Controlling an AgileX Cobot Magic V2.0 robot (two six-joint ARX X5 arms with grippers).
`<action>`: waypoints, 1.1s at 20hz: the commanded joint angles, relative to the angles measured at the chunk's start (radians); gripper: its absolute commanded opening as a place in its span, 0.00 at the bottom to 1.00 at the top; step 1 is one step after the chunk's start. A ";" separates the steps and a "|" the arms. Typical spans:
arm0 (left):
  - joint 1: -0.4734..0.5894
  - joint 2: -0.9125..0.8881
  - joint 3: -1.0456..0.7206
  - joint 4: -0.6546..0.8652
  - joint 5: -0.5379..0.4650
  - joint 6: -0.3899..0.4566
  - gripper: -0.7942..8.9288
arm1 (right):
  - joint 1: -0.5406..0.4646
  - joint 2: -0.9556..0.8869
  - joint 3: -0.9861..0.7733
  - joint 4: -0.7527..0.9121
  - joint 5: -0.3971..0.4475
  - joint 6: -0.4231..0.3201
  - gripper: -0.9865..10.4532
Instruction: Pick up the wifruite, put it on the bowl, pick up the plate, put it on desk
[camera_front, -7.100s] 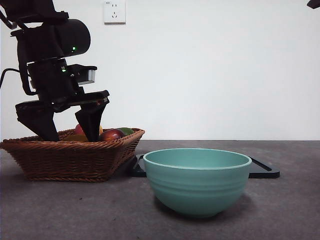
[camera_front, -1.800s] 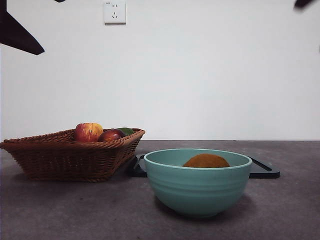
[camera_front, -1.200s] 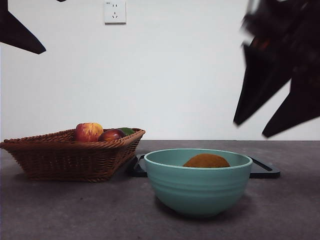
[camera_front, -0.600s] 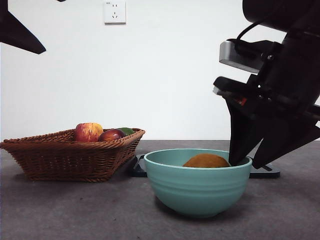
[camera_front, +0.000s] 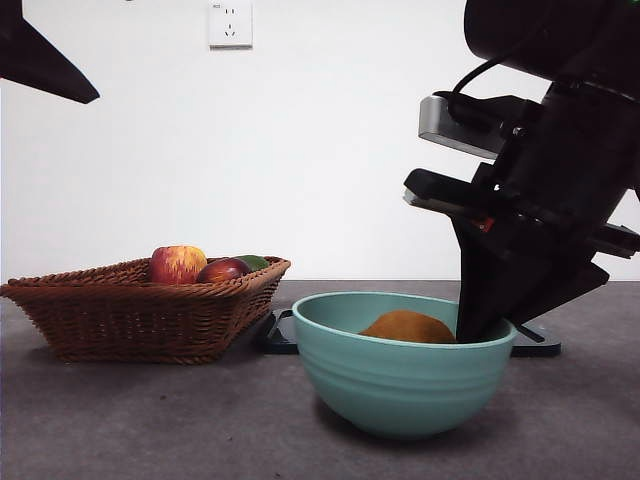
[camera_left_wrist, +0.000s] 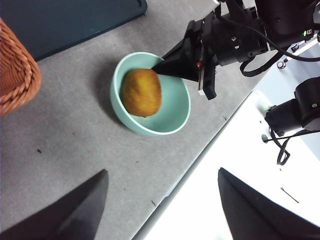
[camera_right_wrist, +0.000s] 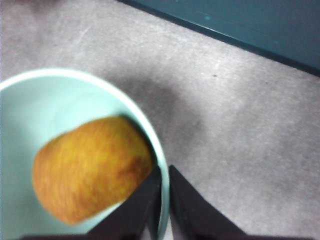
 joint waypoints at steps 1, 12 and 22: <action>-0.006 0.005 0.008 0.008 0.002 0.019 0.44 | 0.010 0.014 0.011 0.008 0.002 0.009 0.10; -0.006 0.005 0.008 0.013 0.002 0.023 0.44 | -0.045 0.023 0.263 -0.080 0.005 -0.072 0.10; -0.006 0.005 0.008 0.008 0.002 0.023 0.44 | -0.240 0.360 0.564 -0.108 -0.025 -0.205 0.10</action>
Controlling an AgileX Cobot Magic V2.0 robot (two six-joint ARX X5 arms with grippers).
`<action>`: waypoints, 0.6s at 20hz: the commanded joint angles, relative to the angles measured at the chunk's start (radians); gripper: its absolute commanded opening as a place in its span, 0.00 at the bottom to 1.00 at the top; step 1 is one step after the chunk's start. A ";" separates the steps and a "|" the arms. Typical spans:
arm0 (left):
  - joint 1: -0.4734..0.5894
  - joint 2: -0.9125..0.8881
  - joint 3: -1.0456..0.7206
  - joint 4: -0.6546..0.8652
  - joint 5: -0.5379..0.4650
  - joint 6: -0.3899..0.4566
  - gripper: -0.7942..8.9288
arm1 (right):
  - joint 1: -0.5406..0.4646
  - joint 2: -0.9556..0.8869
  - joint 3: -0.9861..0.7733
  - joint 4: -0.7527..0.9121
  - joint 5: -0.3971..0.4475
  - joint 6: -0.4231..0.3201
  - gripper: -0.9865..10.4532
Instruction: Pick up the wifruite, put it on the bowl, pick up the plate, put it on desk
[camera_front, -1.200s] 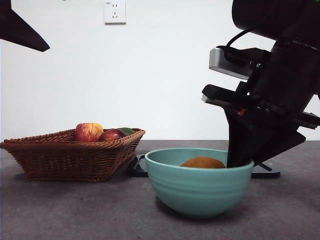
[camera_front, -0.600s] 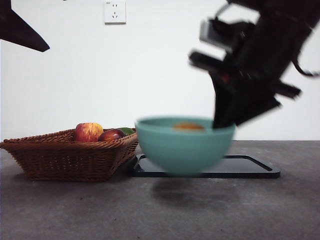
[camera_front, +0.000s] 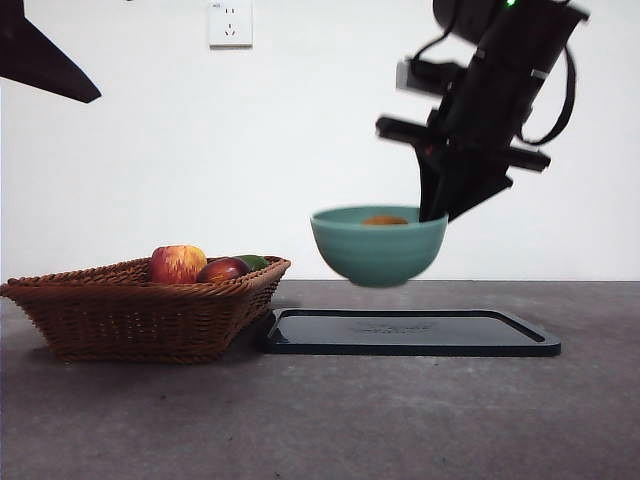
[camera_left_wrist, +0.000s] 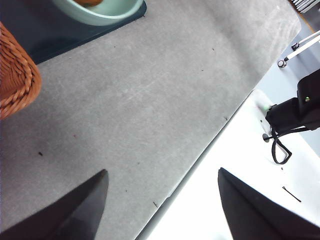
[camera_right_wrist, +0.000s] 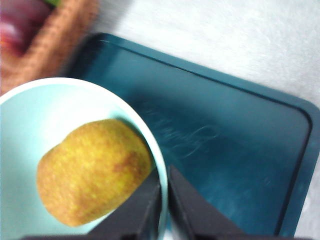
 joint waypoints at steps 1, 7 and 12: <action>-0.006 0.005 0.008 0.003 0.002 0.010 0.44 | -0.014 0.072 0.044 0.020 -0.004 -0.027 0.10; -0.006 0.005 0.008 0.002 0.002 0.013 0.44 | -0.049 0.166 0.048 0.089 -0.042 -0.033 0.10; -0.006 0.005 0.008 0.001 0.002 0.013 0.44 | -0.050 0.183 0.048 0.102 -0.045 -0.033 0.10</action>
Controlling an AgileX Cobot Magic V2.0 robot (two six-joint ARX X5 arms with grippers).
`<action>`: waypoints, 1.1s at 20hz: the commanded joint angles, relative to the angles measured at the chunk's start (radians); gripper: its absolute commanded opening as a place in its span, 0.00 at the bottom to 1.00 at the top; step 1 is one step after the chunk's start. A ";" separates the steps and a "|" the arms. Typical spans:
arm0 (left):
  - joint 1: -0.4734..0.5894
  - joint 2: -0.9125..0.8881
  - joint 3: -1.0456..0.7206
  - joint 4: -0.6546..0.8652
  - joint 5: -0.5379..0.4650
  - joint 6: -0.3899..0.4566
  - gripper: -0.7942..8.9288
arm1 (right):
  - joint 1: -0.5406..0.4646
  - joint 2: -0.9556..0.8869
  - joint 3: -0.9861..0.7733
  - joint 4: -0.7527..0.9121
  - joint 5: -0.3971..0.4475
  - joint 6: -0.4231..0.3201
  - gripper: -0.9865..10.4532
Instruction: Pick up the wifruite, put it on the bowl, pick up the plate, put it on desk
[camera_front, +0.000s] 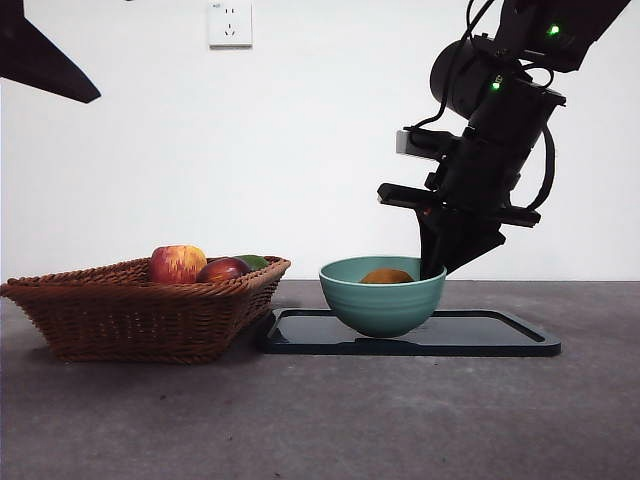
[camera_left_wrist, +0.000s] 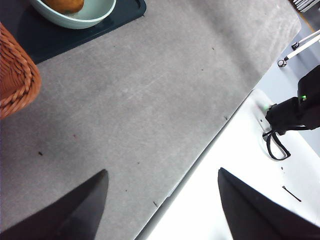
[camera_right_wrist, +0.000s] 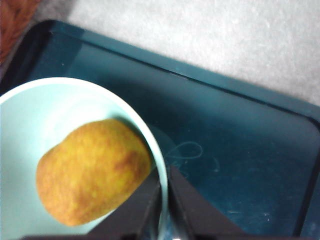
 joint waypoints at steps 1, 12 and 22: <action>-0.006 0.005 0.008 0.001 0.002 0.012 0.44 | 0.004 0.026 0.023 0.008 -0.006 -0.007 0.10; -0.006 0.005 0.008 0.003 0.002 0.012 0.44 | 0.004 -0.101 0.030 -0.021 0.066 0.014 0.28; -0.006 0.005 0.008 0.005 0.002 0.013 0.44 | 0.019 -0.566 0.028 -0.399 -0.093 0.011 0.28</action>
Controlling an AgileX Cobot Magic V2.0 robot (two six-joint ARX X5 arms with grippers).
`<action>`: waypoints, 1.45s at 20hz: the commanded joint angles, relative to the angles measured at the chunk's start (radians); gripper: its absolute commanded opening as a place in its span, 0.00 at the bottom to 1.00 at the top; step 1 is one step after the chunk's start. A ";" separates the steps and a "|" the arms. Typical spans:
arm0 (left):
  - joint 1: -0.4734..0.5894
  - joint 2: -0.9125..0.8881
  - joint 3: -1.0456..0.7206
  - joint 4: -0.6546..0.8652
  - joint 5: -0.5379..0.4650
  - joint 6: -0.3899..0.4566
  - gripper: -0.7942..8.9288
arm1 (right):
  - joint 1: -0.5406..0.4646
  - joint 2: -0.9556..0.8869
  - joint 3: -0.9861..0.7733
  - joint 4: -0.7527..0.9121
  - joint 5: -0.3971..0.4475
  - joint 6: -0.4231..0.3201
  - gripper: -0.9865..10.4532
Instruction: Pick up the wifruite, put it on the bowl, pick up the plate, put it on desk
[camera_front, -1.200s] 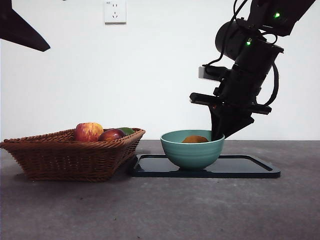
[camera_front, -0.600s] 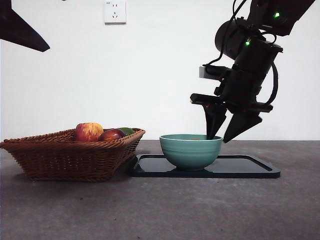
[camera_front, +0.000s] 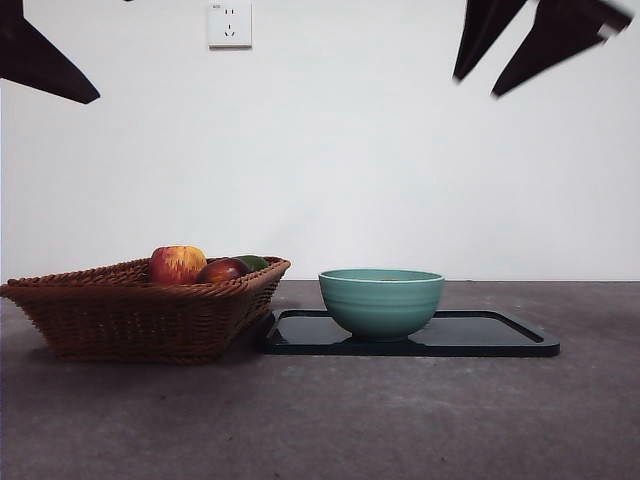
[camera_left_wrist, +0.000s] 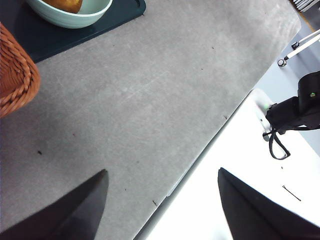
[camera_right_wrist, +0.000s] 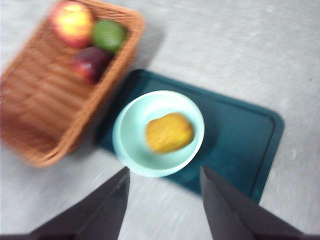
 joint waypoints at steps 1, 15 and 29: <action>-0.006 0.005 0.008 0.007 0.002 0.012 0.44 | 0.015 -0.049 0.014 -0.063 -0.011 0.003 0.28; -0.006 0.005 0.008 0.011 0.002 0.013 0.44 | 0.143 -0.485 -0.402 -0.037 -0.068 -0.008 0.28; -0.006 0.005 0.008 0.010 0.002 0.012 0.44 | 0.148 -0.541 -0.457 -0.034 -0.068 -0.008 0.28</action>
